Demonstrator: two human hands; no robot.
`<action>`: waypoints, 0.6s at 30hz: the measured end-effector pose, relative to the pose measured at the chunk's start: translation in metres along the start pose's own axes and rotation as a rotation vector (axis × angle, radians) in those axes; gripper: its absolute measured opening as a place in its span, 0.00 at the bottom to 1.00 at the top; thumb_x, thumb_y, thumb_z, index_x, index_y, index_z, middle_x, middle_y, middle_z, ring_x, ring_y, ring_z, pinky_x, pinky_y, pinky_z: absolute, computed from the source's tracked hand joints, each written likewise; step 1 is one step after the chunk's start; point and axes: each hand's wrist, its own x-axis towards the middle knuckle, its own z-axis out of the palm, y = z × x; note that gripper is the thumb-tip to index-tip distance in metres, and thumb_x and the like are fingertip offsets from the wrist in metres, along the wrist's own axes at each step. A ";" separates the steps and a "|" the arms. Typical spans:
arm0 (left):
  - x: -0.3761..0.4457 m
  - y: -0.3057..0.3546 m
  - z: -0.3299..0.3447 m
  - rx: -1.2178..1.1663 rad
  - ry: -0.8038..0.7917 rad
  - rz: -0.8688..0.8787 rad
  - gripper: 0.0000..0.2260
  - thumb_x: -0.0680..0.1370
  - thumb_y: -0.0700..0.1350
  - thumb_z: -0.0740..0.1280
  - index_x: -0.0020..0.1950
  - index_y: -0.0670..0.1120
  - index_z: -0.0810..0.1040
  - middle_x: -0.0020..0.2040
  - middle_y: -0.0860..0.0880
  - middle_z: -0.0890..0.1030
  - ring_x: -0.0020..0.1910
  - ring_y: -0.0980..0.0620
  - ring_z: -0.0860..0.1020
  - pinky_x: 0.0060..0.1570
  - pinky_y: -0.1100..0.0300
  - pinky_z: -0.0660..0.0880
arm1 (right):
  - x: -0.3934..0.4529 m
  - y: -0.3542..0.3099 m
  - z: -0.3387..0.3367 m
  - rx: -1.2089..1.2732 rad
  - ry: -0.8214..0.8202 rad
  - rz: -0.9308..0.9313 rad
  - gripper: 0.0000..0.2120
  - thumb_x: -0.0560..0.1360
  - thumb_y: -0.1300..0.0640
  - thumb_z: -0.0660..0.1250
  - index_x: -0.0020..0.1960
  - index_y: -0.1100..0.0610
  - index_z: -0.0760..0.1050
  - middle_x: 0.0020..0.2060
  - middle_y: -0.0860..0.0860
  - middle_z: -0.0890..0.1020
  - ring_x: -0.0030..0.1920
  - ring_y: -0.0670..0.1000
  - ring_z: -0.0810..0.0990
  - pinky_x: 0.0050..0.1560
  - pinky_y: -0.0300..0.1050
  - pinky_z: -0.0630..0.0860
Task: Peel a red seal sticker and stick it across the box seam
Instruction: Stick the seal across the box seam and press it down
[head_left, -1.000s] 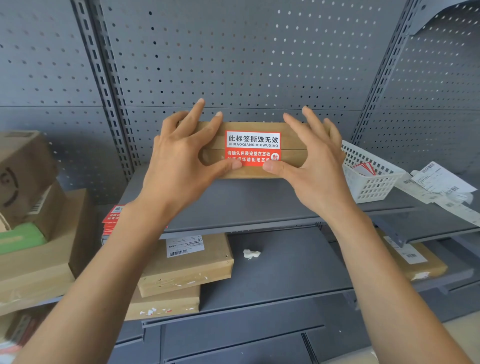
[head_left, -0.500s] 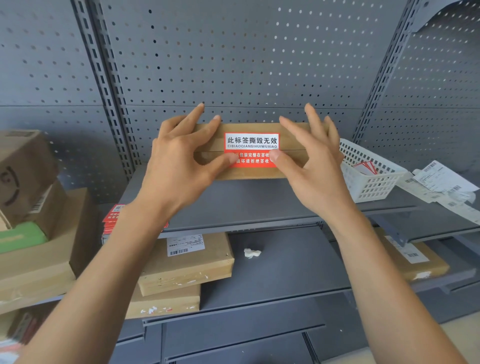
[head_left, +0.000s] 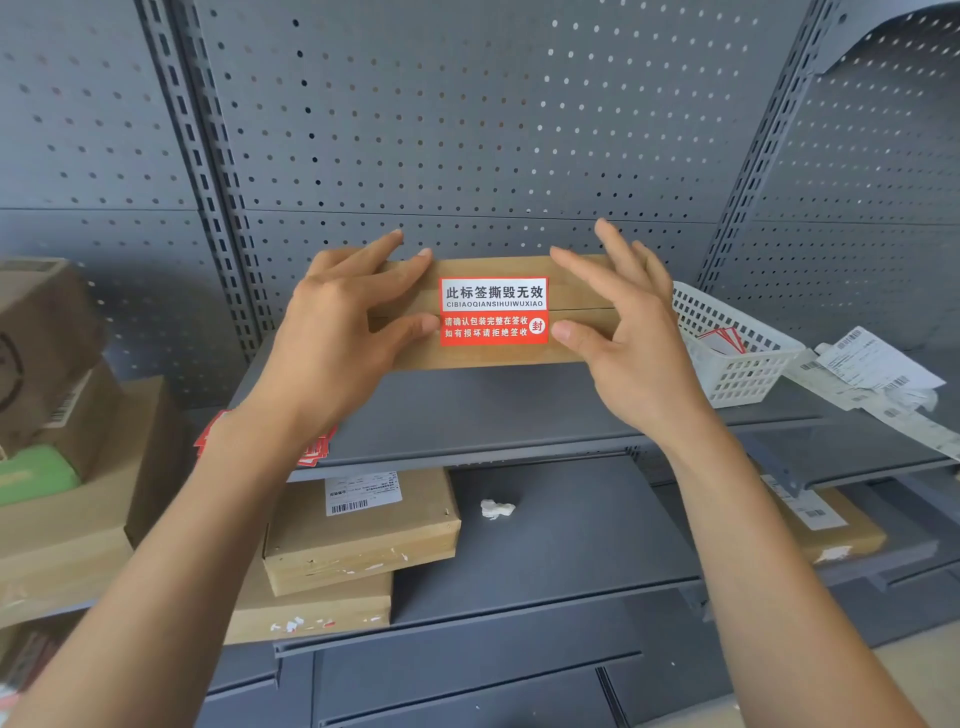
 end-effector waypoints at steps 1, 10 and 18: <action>0.000 0.000 0.001 -0.001 0.020 0.002 0.22 0.79 0.47 0.73 0.73 0.51 0.76 0.77 0.47 0.72 0.72 0.40 0.70 0.70 0.43 0.69 | 0.000 0.000 0.000 0.014 0.011 -0.004 0.28 0.78 0.61 0.70 0.74 0.41 0.70 0.81 0.43 0.58 0.82 0.50 0.48 0.80 0.60 0.48; -0.005 0.024 0.023 -0.032 0.240 -0.127 0.21 0.73 0.58 0.76 0.65 0.54 0.83 0.72 0.48 0.78 0.70 0.44 0.74 0.63 0.42 0.76 | -0.003 -0.012 0.030 -0.083 0.204 0.072 0.32 0.71 0.35 0.72 0.72 0.44 0.73 0.80 0.46 0.62 0.81 0.58 0.52 0.74 0.63 0.54; -0.002 0.010 0.020 -0.072 0.218 -0.090 0.15 0.78 0.53 0.71 0.65 0.55 0.83 0.72 0.50 0.78 0.69 0.46 0.74 0.64 0.46 0.75 | 0.001 0.002 0.016 0.070 0.199 0.027 0.21 0.78 0.55 0.71 0.69 0.44 0.76 0.78 0.46 0.67 0.78 0.52 0.57 0.75 0.47 0.53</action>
